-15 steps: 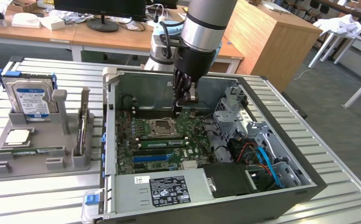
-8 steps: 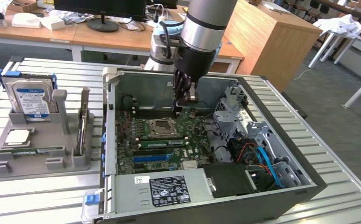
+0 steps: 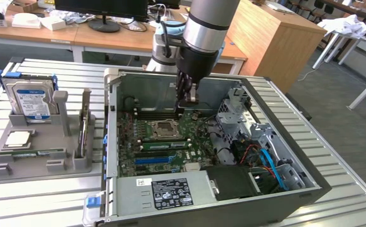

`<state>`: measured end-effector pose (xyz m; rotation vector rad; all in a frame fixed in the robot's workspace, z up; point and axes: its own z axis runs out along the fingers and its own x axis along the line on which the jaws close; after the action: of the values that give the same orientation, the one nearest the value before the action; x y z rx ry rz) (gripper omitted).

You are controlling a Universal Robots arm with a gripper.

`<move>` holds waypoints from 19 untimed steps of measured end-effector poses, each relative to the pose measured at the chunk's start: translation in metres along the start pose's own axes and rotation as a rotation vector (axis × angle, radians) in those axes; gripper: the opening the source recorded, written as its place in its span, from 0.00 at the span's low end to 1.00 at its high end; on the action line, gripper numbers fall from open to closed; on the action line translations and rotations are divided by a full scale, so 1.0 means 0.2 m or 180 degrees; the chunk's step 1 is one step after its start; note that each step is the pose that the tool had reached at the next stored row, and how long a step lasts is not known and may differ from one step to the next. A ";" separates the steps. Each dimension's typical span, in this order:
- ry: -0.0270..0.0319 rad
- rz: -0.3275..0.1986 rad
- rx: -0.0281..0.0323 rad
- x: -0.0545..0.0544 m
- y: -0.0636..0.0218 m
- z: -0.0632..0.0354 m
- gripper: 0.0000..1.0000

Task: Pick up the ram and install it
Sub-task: 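Press down the ram until it locks into place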

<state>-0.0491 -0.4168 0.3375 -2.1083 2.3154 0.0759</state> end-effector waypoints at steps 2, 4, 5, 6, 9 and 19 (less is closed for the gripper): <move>-0.0002 0.0068 0.0003 0.00 0.002 0.000 0.10; -0.0004 0.0138 0.0006 0.00 0.004 0.001 0.10; -0.0006 0.0174 0.0007 0.00 0.005 0.001 0.10; -0.0006 0.0209 0.0008 0.00 0.006 0.001 0.10; -0.0009 0.0309 0.0012 0.00 0.010 0.001 0.10; -0.0019 0.0627 0.0025 0.00 0.021 0.002 0.10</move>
<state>-0.0533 -0.4168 0.3372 -1.8673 2.5079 0.0740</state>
